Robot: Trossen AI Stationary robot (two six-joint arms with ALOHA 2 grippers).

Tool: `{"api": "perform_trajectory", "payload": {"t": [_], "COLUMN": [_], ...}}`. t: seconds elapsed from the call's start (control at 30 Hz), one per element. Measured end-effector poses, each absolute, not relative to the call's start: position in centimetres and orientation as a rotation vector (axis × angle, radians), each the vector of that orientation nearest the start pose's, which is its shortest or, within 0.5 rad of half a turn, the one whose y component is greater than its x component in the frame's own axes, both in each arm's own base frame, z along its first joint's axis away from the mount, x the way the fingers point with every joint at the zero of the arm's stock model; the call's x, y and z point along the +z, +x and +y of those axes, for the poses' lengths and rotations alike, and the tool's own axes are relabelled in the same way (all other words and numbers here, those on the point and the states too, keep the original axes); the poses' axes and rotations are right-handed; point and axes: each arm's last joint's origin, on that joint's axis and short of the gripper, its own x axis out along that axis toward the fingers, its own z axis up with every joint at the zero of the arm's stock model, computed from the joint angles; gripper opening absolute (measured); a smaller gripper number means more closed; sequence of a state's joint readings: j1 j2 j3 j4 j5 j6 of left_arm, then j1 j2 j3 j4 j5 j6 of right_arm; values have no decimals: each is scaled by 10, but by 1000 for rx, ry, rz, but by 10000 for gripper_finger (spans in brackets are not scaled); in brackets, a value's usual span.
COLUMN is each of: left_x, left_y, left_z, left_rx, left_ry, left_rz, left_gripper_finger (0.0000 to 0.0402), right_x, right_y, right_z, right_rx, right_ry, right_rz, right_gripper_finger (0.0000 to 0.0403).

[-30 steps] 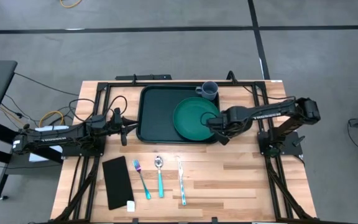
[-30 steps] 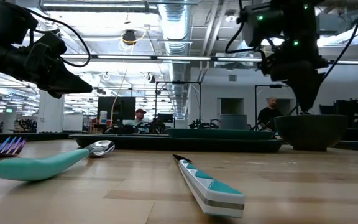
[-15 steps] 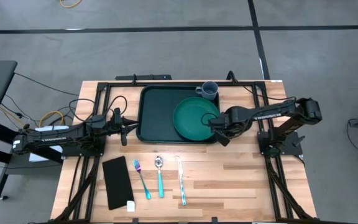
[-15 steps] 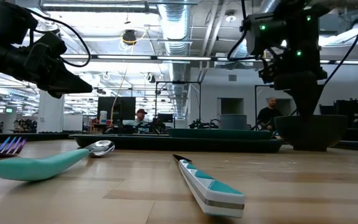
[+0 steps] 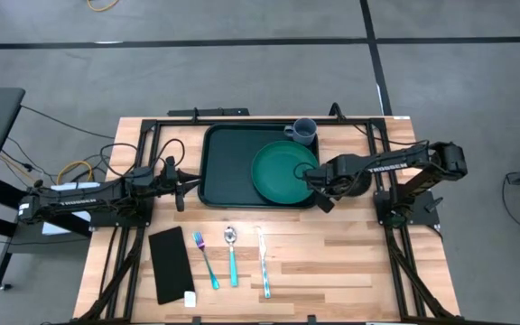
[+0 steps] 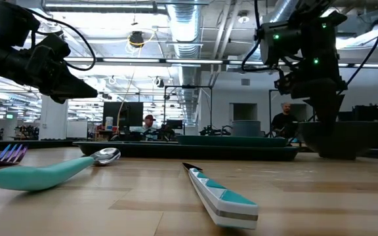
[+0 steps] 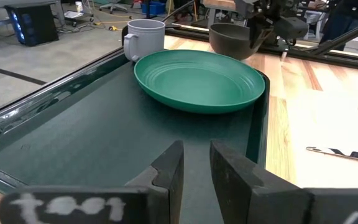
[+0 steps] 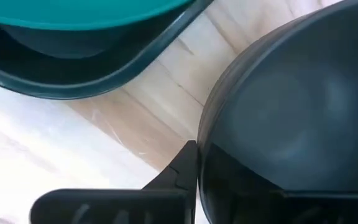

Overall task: Set up tray
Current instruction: Put the black bowl on top of the green plate

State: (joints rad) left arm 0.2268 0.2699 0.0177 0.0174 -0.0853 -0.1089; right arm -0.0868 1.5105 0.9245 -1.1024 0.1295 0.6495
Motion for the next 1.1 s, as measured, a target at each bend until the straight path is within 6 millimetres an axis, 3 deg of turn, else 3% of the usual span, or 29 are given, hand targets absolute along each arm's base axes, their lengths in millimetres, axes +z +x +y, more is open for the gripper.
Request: {"api": "perform_trajectory", "payload": {"t": [0.27, 0.43, 0.77, 0.93, 1.1], "left_x": [148, 148, 148, 148, 148], "left_y": [108, 108, 108, 108, 108], "left_z": [28, 28, 28, 28, 28], "left_rx": [324, 324, 324, 323, 324], "left_ry": [-124, -124, -124, -124, -124], "left_rz": [218, 217, 218, 218, 218], "left_gripper_finger": [67, 67, 67, 67, 67], "right_x": [186, 200, 274, 314, 336], "right_y": [229, 233, 256, 267, 275], "right_z": [-24, -24, -22, -13, 1], "right_rx": [-758, -788, -722, -545, -306], "right_ry": [499, 527, 448, 319, 105], "right_rz": [1550, 1520, 1381, 1293, 1268], "right_gripper_finger": [4, 3, 1, 1, 1]}}
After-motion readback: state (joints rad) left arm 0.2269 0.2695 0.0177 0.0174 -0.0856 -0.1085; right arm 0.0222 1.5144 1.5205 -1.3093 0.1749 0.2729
